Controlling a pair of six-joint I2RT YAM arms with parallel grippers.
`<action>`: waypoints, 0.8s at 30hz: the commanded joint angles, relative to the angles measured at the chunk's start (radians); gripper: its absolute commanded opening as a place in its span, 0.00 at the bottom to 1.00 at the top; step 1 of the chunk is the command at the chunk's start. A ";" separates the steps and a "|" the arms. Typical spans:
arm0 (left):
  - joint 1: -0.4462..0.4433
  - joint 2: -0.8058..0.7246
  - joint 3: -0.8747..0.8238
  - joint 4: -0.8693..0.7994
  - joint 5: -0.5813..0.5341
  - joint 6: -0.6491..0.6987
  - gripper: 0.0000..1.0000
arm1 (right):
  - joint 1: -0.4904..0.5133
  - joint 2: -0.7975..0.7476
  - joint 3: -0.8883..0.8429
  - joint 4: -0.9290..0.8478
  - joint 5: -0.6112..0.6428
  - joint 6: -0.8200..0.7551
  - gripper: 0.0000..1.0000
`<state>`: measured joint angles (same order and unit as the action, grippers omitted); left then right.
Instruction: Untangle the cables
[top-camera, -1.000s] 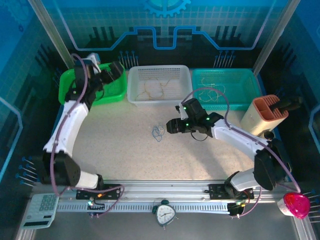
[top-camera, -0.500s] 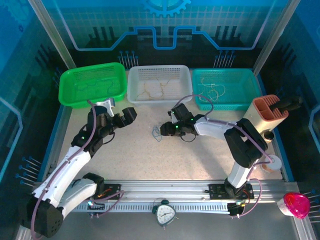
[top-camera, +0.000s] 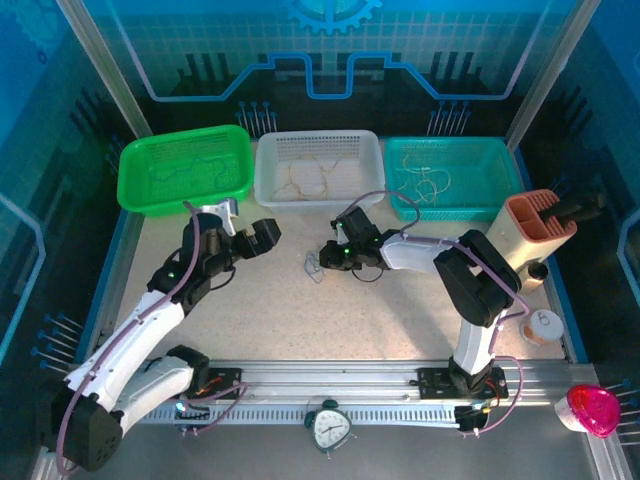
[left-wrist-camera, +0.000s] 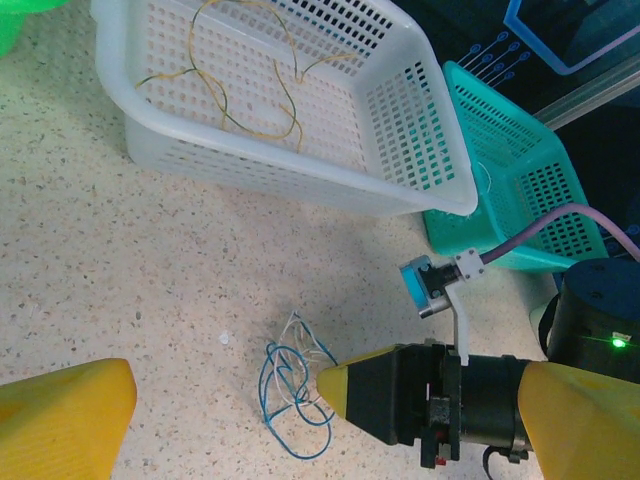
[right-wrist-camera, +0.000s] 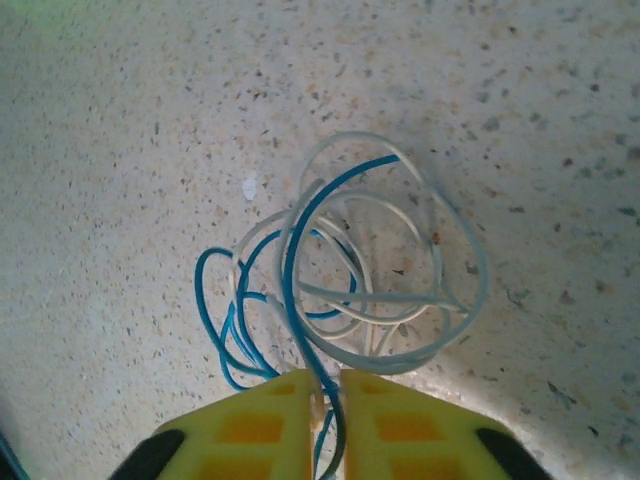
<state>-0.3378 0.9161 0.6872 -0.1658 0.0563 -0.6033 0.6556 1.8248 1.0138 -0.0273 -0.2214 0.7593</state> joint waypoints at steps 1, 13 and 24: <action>-0.010 0.007 0.009 0.030 -0.018 0.015 0.99 | 0.013 -0.033 -0.010 0.014 -0.012 -0.004 0.03; -0.015 0.012 0.013 0.043 -0.017 0.033 0.99 | -0.003 -0.280 -0.008 -0.147 0.047 -0.124 0.00; -0.028 0.053 0.038 0.115 0.144 -0.014 0.99 | -0.058 -0.511 0.108 -0.327 0.027 -0.259 0.00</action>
<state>-0.3534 0.9649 0.6880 -0.1017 0.1272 -0.5976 0.6186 1.3720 1.0698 -0.2775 -0.1879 0.5583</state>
